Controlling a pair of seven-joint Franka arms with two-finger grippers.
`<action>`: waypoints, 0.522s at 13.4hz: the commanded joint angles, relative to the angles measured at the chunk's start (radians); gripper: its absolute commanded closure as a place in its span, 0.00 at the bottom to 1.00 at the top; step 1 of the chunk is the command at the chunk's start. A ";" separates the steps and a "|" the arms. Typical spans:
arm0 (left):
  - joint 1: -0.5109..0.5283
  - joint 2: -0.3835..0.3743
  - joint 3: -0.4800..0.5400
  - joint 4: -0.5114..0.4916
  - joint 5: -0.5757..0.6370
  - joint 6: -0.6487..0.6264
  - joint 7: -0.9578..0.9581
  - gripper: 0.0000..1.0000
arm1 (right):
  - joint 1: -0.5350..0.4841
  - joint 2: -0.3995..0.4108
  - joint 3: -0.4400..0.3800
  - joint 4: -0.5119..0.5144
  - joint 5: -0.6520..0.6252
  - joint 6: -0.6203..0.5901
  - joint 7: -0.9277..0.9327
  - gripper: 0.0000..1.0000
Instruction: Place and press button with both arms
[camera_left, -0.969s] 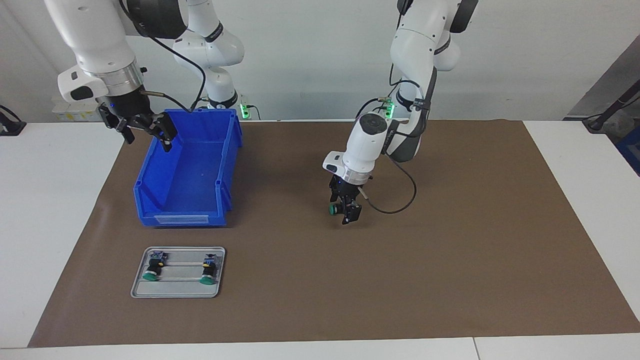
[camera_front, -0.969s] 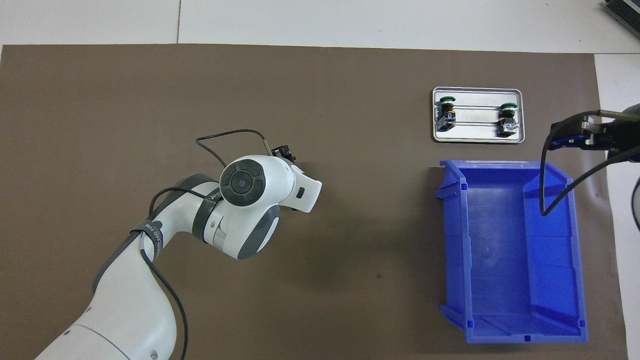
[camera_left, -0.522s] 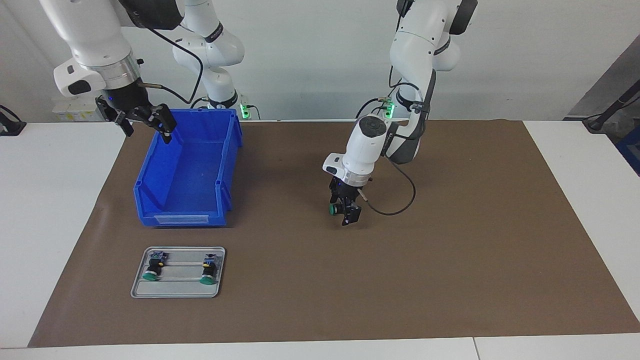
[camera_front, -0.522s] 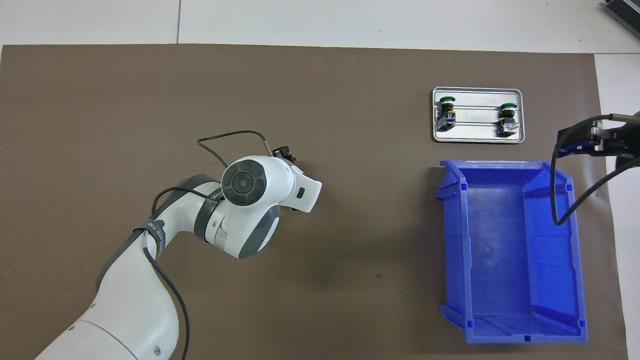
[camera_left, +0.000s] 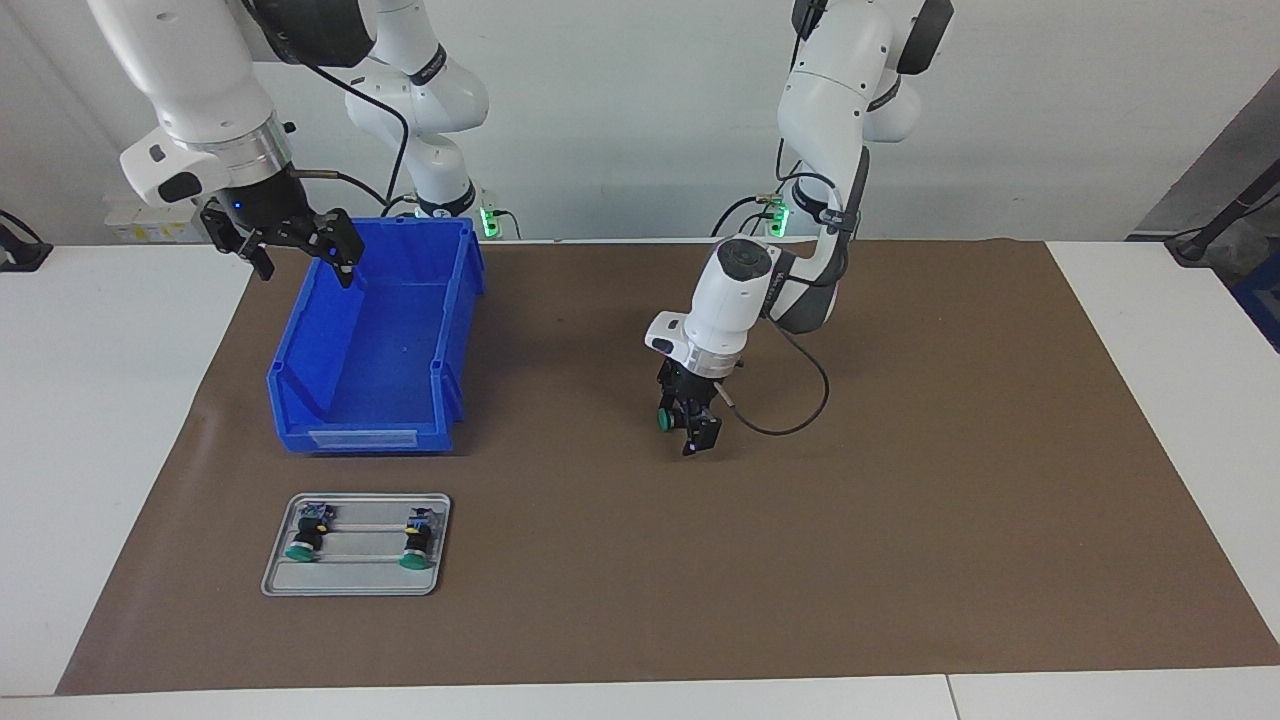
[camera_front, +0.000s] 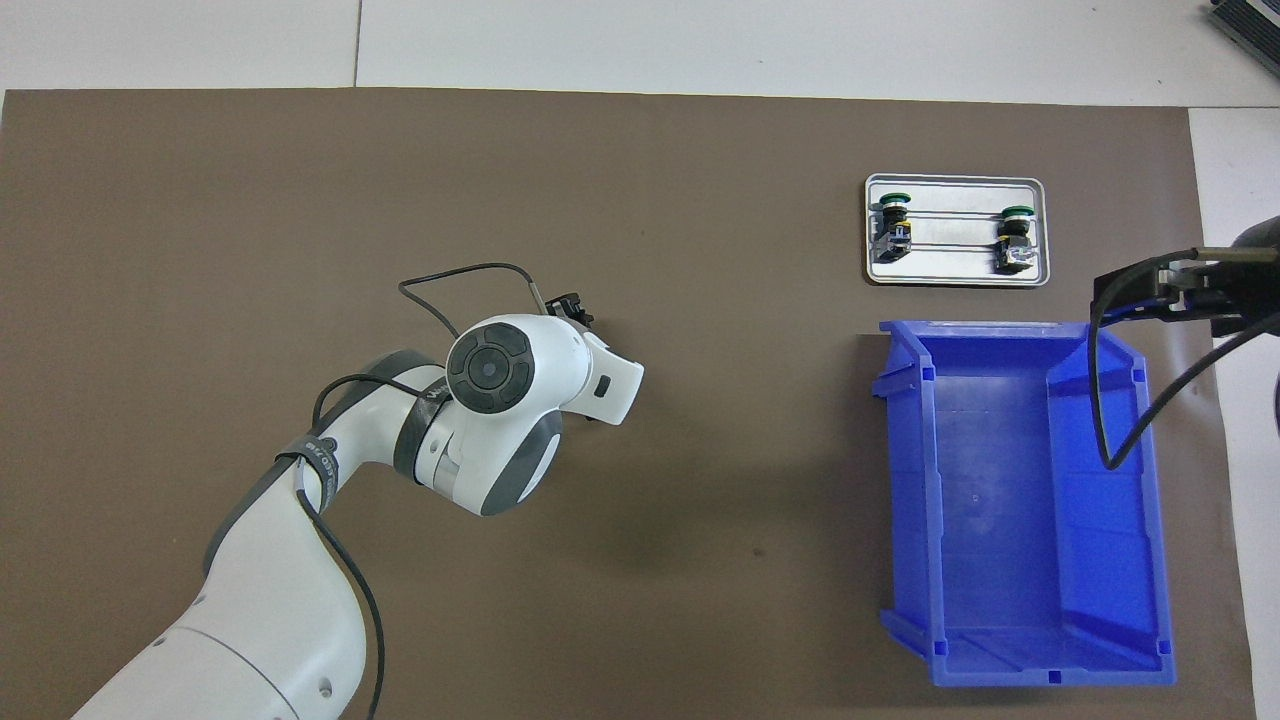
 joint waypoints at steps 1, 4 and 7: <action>-0.026 0.001 0.019 -0.014 0.014 0.025 0.003 0.00 | -0.007 -0.013 0.003 -0.022 0.025 0.008 -0.022 0.00; -0.026 0.000 0.020 -0.026 0.014 0.026 0.003 0.00 | -0.015 -0.013 0.001 -0.022 0.027 0.008 -0.025 0.00; -0.025 0.000 0.020 -0.028 0.014 0.025 0.006 0.08 | -0.020 -0.013 0.003 -0.022 0.027 0.008 -0.027 0.00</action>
